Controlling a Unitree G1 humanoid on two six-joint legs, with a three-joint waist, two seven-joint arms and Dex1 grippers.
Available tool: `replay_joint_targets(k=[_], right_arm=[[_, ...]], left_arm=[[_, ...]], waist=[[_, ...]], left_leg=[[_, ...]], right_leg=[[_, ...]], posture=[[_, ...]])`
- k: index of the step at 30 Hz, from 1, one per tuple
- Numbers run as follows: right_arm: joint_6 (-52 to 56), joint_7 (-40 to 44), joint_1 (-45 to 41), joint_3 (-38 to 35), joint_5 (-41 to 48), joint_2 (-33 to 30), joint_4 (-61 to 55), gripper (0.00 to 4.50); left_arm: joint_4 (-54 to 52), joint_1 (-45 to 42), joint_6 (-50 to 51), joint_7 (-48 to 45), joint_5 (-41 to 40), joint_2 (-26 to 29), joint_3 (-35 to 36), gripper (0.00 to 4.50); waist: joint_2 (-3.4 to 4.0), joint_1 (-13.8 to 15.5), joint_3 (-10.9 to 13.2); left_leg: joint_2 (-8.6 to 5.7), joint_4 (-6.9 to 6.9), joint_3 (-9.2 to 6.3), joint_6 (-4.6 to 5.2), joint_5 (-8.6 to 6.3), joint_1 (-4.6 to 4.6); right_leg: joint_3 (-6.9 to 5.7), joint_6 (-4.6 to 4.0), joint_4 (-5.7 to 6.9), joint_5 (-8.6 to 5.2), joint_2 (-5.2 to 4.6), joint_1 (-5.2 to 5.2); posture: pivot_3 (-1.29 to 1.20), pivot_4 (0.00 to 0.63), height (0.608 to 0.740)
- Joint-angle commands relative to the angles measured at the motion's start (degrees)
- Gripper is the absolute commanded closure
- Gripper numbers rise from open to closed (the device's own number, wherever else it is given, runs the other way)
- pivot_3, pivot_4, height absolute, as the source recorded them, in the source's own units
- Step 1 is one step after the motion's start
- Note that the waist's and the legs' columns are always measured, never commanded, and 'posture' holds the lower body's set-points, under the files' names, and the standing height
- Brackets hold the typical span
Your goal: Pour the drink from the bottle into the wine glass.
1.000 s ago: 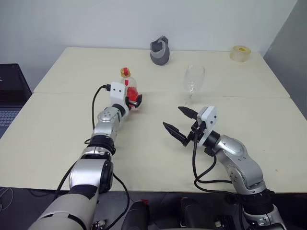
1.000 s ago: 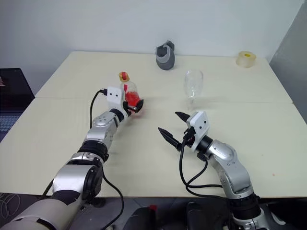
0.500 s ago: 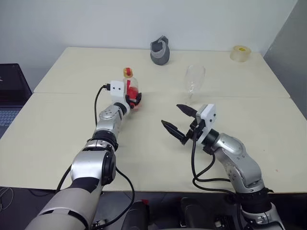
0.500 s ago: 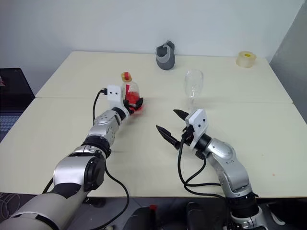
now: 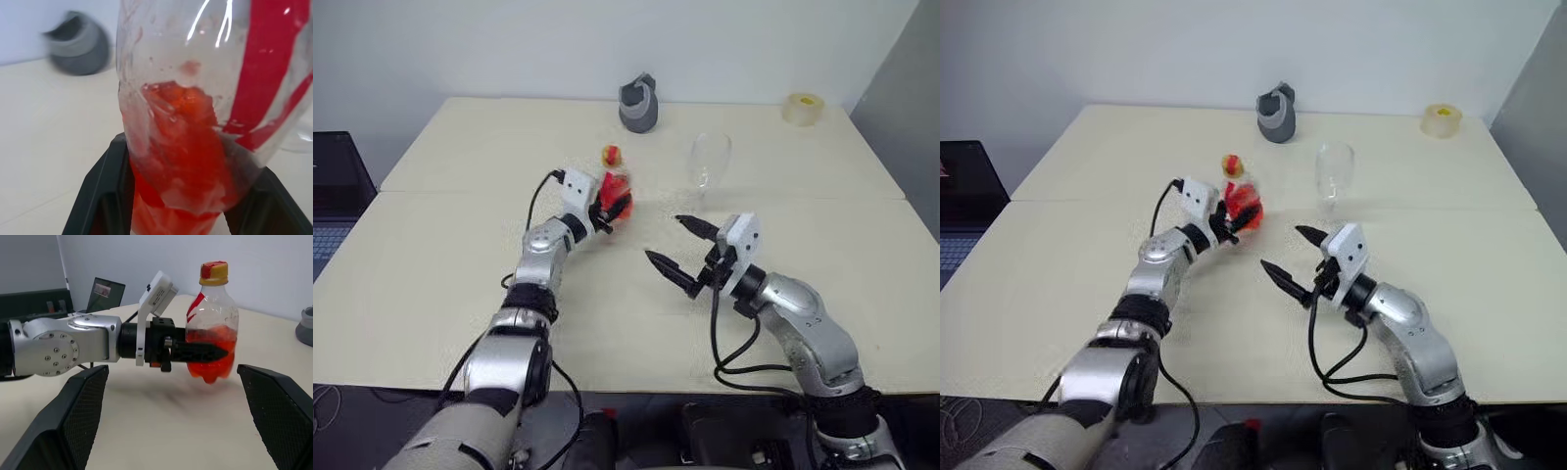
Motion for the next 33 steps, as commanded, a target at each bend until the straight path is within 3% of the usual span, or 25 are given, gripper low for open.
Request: replay_joint_targets(k=[1, 9, 21, 24, 32, 33], right_arm=[[4.2, 1.3, -2.5, -2.4, 5.0, -2.2, -5.7, 0.0], [10.2, 1.3, -8.7, -1.5, 8.1, -5.5, -6.5, 0.0], [10.9, -1.7, -11.3, 1.0, 3.9, -3.0, -0.4, 0.0], [10.5, -1.6, -11.5, 0.8, 3.2, -2.7, 0.2, 0.6], [8.9, 1.5, -12.1, 0.1, 3.8, -3.5, 2.3, 3.22], [8.3, 3.0, -12.4, 0.0, 4.1, -3.9, 3.1, 3.23]], left_arm=[[-16.4, 5.9, 7.6, -6.0, -2.0, 1.3, -4.5, 2.58], [-33.0, 13.9, 16.3, -10.6, -1.4, 4.9, -11.6, 2.66], [-37.2, 15.0, 19.1, -10.8, -1.9, 5.4, -12.9, 2.68], [-37.2, 15.0, 19.1, -10.7, -1.9, 5.5, -12.9, 2.68], [-37.5, 15.0, 19.2, -10.8, -2.2, 5.5, -12.8, 2.68], [-37.6, 15.0, 19.3, -10.8, -2.3, 5.5, -12.8, 2.71]], waist=[[0.0, -0.1, 0.0], [0.03, 0.1, 0.0], [0.03, 0.2, 0.0], [0.03, 0.2, 0.0], [0.03, 0.2, 0.0], [0.03, 0.1, 0.0]], left_leg=[[0.01, 0.01, -0.07, 0.03, -0.02, 0.01], [-0.02, 0.02, -0.44, 0.09, -0.04, -0.01], [-0.03, 0.02, -0.43, 0.09, -0.04, -0.02], [-0.02, 0.02, -0.43, 0.09, -0.04, -0.02], [-0.02, 0.02, -0.44, 0.09, -0.04, -0.02], [-0.03, 0.02, -0.43, 0.09, -0.04, -0.02]], right_leg=[[0.01, 0.0, 0.02, 0.0, 0.0, 0.0], [-0.08, -0.07, 0.06, -0.05, 0.05, 0.08], [-0.08, -0.07, 0.04, -0.05, 0.04, 0.08], [-0.08, -0.07, 0.04, -0.05, 0.04, 0.08], [-0.1, -0.07, 0.04, -0.05, 0.04, 0.08], [-0.09, -0.07, 0.04, -0.05, 0.04, 0.08]], posture=[[0.0, 0.15, 0.74], [0.0, 0.15, 0.74], [0.0, 0.15, 0.74], [0.0, 0.15, 0.74], [0.0, 0.15, 0.74], [0.0, 0.15, 0.74]])
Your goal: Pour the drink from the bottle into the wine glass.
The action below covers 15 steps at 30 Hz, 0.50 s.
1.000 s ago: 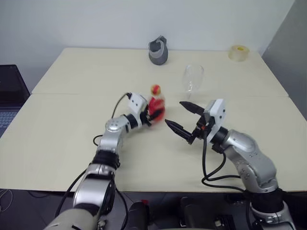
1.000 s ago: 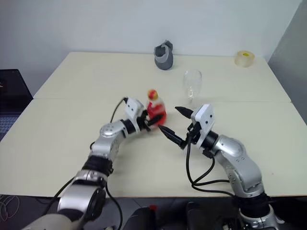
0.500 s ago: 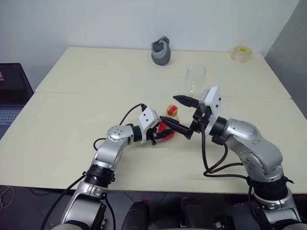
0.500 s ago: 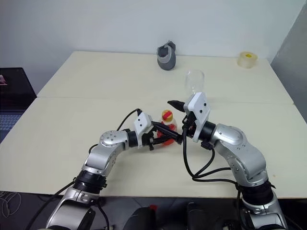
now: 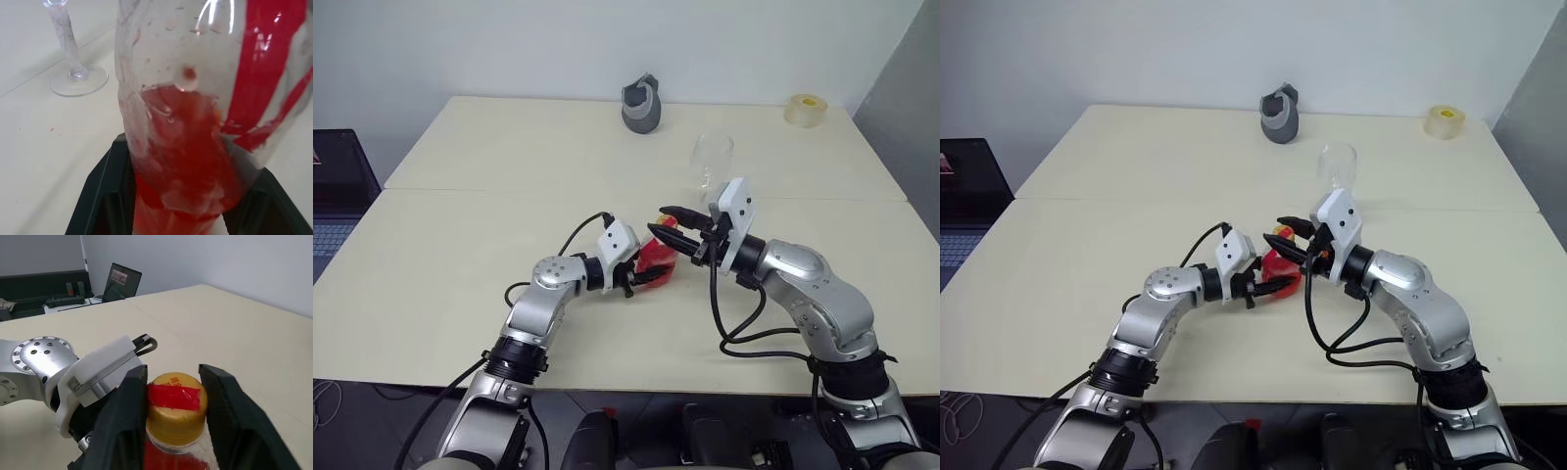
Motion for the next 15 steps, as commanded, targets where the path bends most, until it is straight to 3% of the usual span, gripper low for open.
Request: replay_joint_targets(k=[1, 8, 12, 15], right_arm=[[-3.7, 5.8, -2.0, -0.9, 0.8, -1.8, 1.7, 3.23], [-18.5, 30.9, -14.8, 4.2, -4.4, -9.2, 24.9, 3.23], [-23.5, 38.3, -21.1, 5.6, -6.5, -9.9, 36.0, 3.23], [-20.7, 41.7, -23.4, 5.8, -5.1, -10.6, 37.2, 3.23]], left_arm=[[-3.9, -0.1, -0.3, -0.5, -1.4, 0.3, 0.1, 2.81], [-9.2, 0.3, 1.8, -4.7, -3.8, 0.9, -1.4, 3.36], [-12.3, 0.8, 3.3, -6.7, -4.9, 1.6, -2.6, 3.58], [-13.2, 1.2, 3.9, -6.5, -5.3, 1.7, -2.8, 3.6]], waist=[[0.0, 0.0, 0.0], [0.03, -0.1, 0.0], [0.04, -0.1, 0.0], [0.05, -0.1, 0.1]], left_leg=[[0.0, 0.0, 0.01, 0.0, 0.0, 0.0], [0.02, -0.02, 0.14, 0.02, -0.01, 0.06], [0.04, -0.04, 0.21, 0.02, -0.01, 0.08], [0.04, -0.02, 0.12, 0.02, -0.01, 0.05]], right_leg=[[0.0, 0.0, 0.0, 0.0, 0.0, 0.0], [-0.13, 0.0, -0.01, 0.0, 0.04, 0.0], [-0.11, -0.01, 0.0, 0.0, 0.04, -0.01], [-0.09, -0.02, 0.0, 0.0, 0.02, -0.02]], posture=[[0.0, 0.15, 0.74], [0.0, 0.15, 0.74], [0.0, 0.15, 0.74], [0.0, 0.15, 0.74]])
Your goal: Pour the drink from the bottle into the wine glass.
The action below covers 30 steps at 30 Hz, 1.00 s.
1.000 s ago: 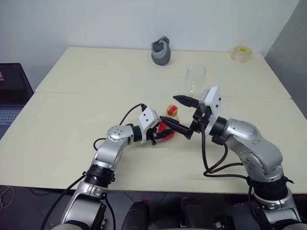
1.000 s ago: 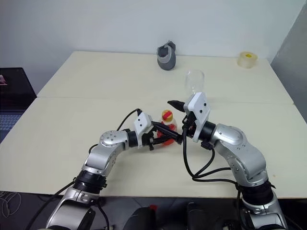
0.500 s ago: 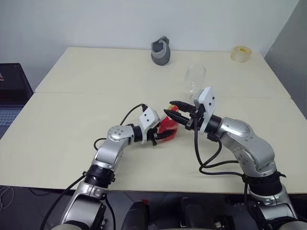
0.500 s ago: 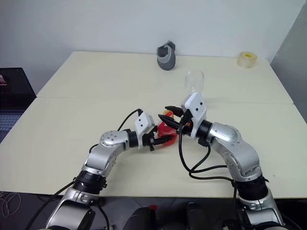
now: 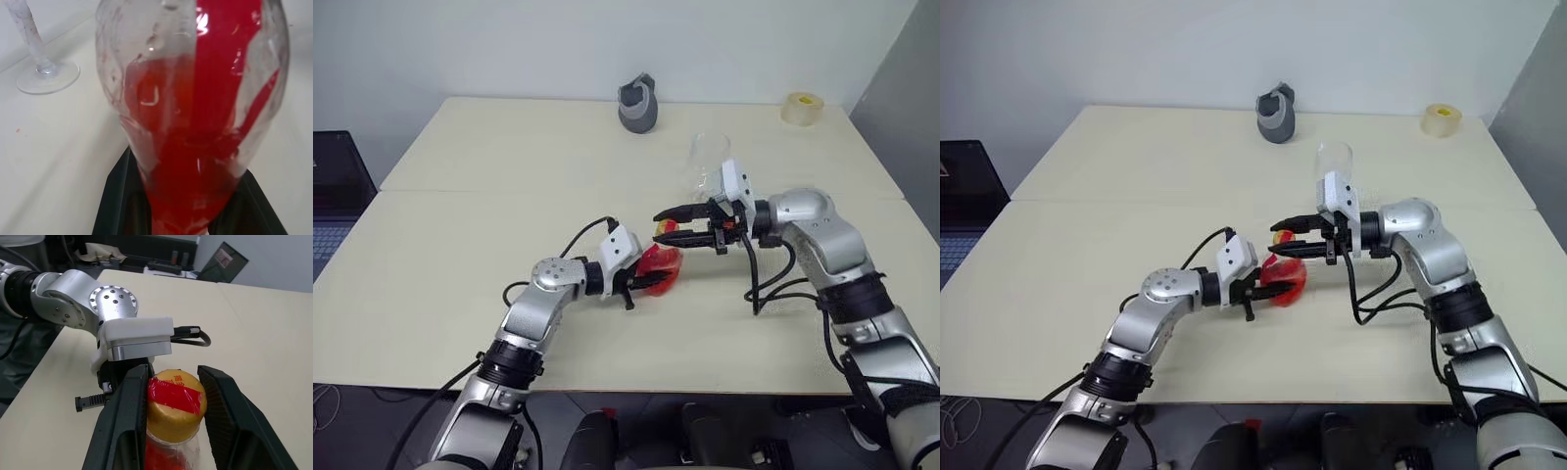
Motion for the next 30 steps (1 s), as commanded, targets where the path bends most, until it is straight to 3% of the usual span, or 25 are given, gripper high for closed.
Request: replay_joint_targets(k=[1, 2, 10, 15, 20, 30], right_arm=[[2.5, 2.5, -1.7, -1.3, -1.6, -2.6, 1.1, 3.23], [4.6, 1.1, -0.3, -2.7, 0.2, -2.5, -2.1, 3.23], [20.5, -20.9, 16.3, -16.4, 10.0, -1.3, -31.7, 0.4], [26.3, -39.8, 26.9, -18.5, 9.4, 4.7, -48.6, 0.39], [28.6, -55.0, 30.5, -13.9, 2.5, 12.0, -56.0, 0.39], [30.0, -57.1, 32.8, -13.4, 3.5, 12.3, -57.1, 0.39]], left_arm=[[-7.8, 0.2, -1.0, -3.8, -4.5, -0.3, -0.9, 3.6], [-7.8, 0.5, -0.8, -2.8, -4.7, -0.7, -0.4, 3.6], [-6.7, 0.5, -0.3, 4.4, -4.8, -4.3, 1.6, 3.65], [-6.2, -0.1, -0.5, 6.0, -4.3, -6.1, 0.1, 3.71], [-4.6, -1.3, -1.2, 3.3, -4.2, -5.9, -2.1, 3.73], [1.1, -4.1, -5.4, -0.8, -2.8, -3.9, -2.8, 3.74]], waist=[[0.0, 0.1, 0.0], [0.0, 0.1, 0.0], [0.01, 0.8, 0.0], [0.01, 0.4, 0.0], [0.03, 0.1, 0.0], [0.03, 0.2, 0.0]], left_leg=[[0.0, 0.02, -0.02, 0.0, 0.0, -0.02], [-0.02, 0.02, -0.03, 0.0, 0.0, -0.03], [-0.07, 0.12, -0.24, -0.02, 0.01, -0.15], [-0.05, 0.06, -0.23, -0.02, 0.01, -0.11], [-0.04, 0.01, -0.23, -0.06, 0.03, -0.06], [-0.07, 0.01, -0.2, -0.07, 0.04, -0.07]], right_leg=[[0.02, 0.0, 0.0, 0.0, -0.02, 0.0], [0.03, 0.0, -0.01, 0.0, -0.06, 0.0], [0.04, 0.0, 0.03, 0.0, -0.13, 0.02], [0.06, 0.01, 0.03, -0.01, -0.08, 0.04], [0.07, 0.02, 0.06, -0.02, -0.02, 0.03], [0.06, 0.01, 0.0, -0.03, -0.01, 0.03]], posture=[[0.0, 0.15, 0.74], [0.0, 0.15, 0.74], [0.0, 0.15, 0.74], [0.0, 0.15, 0.74], [0.0, 0.15, 0.74], [0.0, 0.15, 0.74]])
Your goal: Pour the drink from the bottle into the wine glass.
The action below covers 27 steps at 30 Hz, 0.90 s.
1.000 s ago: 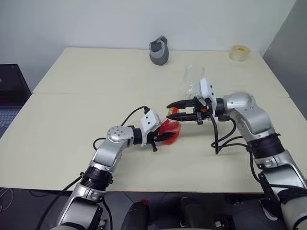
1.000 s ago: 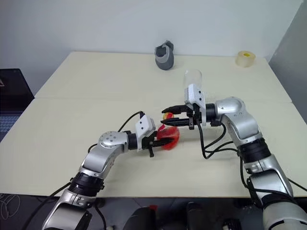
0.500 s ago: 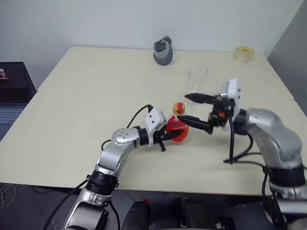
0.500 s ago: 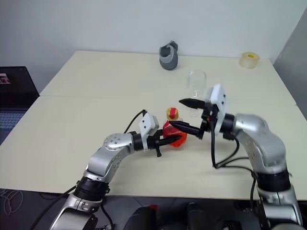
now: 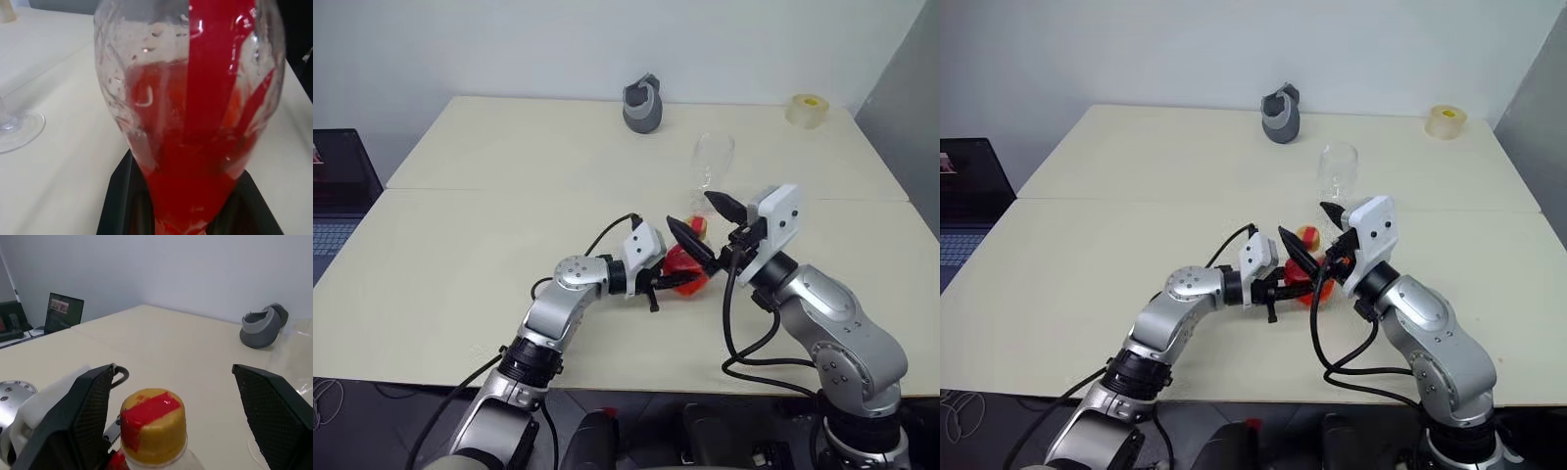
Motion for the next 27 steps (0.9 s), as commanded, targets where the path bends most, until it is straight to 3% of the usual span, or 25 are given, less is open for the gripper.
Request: replay_joint_targets(k=[1, 2, 5, 11, 16, 23, 27], right_arm=[[0.2, 1.0, 0.6, -0.8, 1.5, -1.5, -2.9, 0.39], [0.2, 1.3, 0.6, -0.8, 1.7, -1.9, -2.8, 0.39], [0.2, 2.4, 0.4, -0.4, 2.2, -3.1, -2.4, 1.02], [-0.2, 3.8, -0.5, 0.3, 2.1, -4.5, -1.0, 3.18], [-2.0, 7.7, -1.6, 0.6, 3.0, -6.3, 1.0, 3.27], [-12.4, 35.7, -11.5, 2.2, 3.7, -18.7, 23.1, 3.27], [-13.8, 43.5, -18.2, 3.7, 3.4, -20.5, 32.7, 3.27]], left_arm=[[0.0, -1.6, -2.7, -0.8, 0.0, 0.2, 0.6, 3.74], [0.1, -1.7, -2.9, -0.7, 0.0, 0.3, 0.7, 3.75], [0.3, -1.5, -3.4, -0.5, 0.2, 0.6, 0.7, 3.75], [-0.3, -1.0, -3.6, -0.4, 0.5, 0.9, 0.5, 3.75], [-1.2, -0.7, -3.4, -1.3, 0.4, 1.3, 0.3, 3.75], [-3.7, 0.3, -4.2, -5.7, 0.3, 3.3, -2.0, 3.76], [-3.9, 0.5, -4.7, -5.0, 0.9, 3.4, -2.1, 3.76]], waist=[[0.0, 0.0, 0.0], [0.0, 0.0, 0.0], [0.0, 0.0, 0.0], [0.0, 0.0, 0.0], [0.0, 0.0, 0.0], [-0.01, -0.1, 0.0], [0.0, -0.1, 0.0]], left_leg=[[0.0, 0.0, -0.01, 0.0, 0.0, 0.0], [0.0, 0.0, -0.01, 0.0, 0.0, 0.0], [0.0, 0.0, -0.01, 0.01, 0.0, -0.01], [0.01, 0.0, -0.01, 0.01, -0.01, -0.01], [0.0, 0.0, -0.01, 0.01, -0.01, -0.01], [-0.02, -0.01, 0.21, 0.04, -0.01, 0.05], [0.03, -0.02, 0.34, 0.04, -0.01, 0.08]], right_leg=[[-0.01, 0.0, -0.01, 0.0, 0.0, 0.0], [-0.01, 0.0, 0.0, 0.0, 0.0, 0.0], [-0.01, 0.0, -0.01, 0.0, 0.01, 0.0], [-0.01, 0.0, 0.0, 0.0, 0.02, 0.0], [-0.01, 0.0, 0.0, 0.0, 0.02, 0.0], [-0.11, -0.01, -0.03, 0.0, 0.05, 0.02], [-0.1, -0.02, -0.01, 0.0, 0.06, 0.01]], posture=[[0.0, 0.15, 0.74], [0.0, 0.15, 0.74], [0.0, 0.15, 0.74], [0.0, 0.15, 0.74], [0.0, 0.15, 0.74], [0.0, 0.15, 0.74], [0.0, 0.15, 0.74]])
